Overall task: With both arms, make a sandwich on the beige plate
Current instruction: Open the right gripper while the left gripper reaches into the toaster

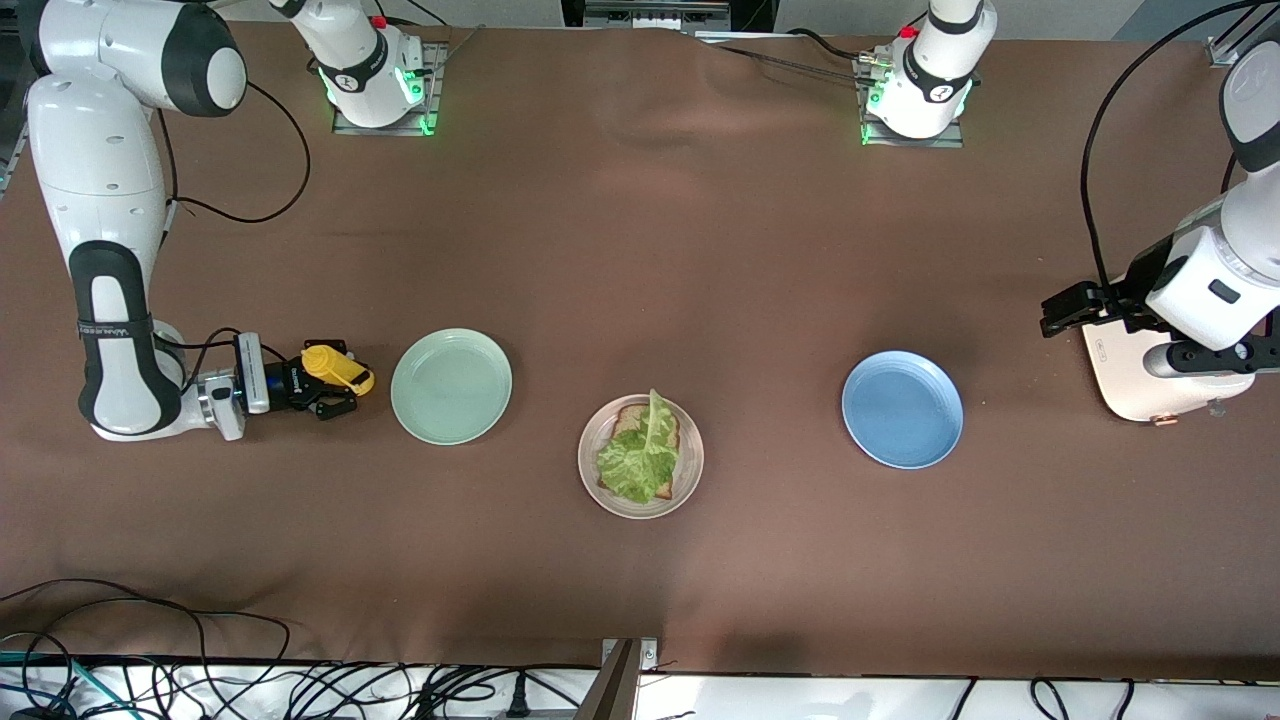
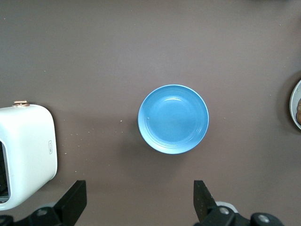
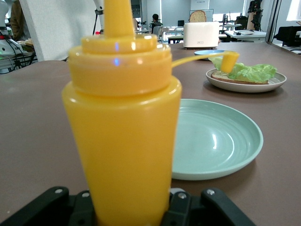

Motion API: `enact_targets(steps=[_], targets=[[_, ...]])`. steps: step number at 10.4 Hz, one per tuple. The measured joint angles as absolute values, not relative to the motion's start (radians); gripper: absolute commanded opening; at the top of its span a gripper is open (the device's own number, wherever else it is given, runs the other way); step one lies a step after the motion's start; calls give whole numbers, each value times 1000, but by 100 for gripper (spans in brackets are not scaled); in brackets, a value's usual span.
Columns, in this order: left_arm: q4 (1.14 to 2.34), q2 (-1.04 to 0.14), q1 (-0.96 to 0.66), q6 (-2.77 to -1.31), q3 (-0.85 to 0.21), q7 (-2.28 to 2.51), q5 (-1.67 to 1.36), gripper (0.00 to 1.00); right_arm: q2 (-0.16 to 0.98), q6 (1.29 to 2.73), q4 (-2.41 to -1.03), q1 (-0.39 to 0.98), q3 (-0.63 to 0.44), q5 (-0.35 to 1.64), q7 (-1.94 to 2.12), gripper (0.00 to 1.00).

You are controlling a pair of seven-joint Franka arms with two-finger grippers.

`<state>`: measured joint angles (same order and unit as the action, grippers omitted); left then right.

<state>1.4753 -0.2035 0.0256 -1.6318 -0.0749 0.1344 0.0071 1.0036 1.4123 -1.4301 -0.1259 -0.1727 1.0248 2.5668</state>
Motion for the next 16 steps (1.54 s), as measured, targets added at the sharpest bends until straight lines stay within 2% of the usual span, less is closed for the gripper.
enact_targets(steps=[1, 2, 3, 7, 11, 13, 16], targets=[[1475, -204, 28, -1632, -68, 134, 7, 100, 1004, 1413, -1427, -126, -173, 1025, 2568, 20], [1475, -205, 37, -1631, -56, 134, 7, 100, 1004, 1413, -1423, -127, -176, 1025, 2572, 65], [1475, -207, 56, -1631, -48, 134, 7, 100, 1004, 1414, -1421, -127, -183, 1026, 2585, 100], [1478, -253, 133, -1629, -32, 134, 8, 100, 1004, 1414, -1419, -130, -207, 1034, 2608, 100], [1483, -338, 297, -1629, -21, -26, 12, 100, 1003, 1411, -1417, -131, -245, 1038, 2610, 100], [1485, -372, 372, -1630, -20, -80, 137, 100, 1001, 1405, -1411, -131, -294, 1027, 2611, 100], [1487, -457, 389, -1641, -23, -109, 256, 100, 966, 1402, -1377, -132, -337, 948, 2603, 100]])
